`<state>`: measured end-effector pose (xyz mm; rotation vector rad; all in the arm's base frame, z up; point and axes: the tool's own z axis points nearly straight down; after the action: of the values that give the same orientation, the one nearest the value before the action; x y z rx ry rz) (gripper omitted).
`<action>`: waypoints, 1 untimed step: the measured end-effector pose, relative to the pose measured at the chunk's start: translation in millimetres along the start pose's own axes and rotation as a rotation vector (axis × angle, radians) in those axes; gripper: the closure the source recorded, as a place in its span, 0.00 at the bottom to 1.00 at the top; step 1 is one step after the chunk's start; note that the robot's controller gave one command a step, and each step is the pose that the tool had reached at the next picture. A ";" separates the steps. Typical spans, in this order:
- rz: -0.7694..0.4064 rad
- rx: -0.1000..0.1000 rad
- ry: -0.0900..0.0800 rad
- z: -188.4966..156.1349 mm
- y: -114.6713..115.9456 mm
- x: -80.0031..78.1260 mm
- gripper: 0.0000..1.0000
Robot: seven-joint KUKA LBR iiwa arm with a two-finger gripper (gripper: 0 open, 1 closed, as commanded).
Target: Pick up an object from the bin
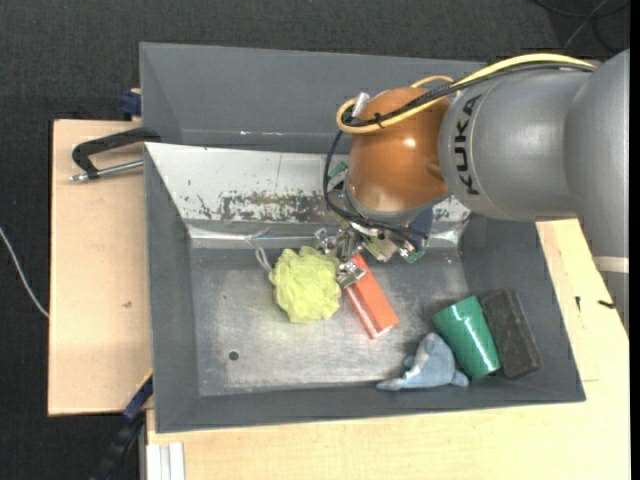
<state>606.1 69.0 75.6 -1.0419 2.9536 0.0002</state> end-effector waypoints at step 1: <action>0.000 0.000 0.000 0.0 0.0 0.1 1.00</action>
Offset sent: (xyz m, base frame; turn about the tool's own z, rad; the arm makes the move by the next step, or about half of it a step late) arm 0.0000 0.0000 0.0490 0.0000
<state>606.0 68.9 75.6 -1.0417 2.9540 0.0008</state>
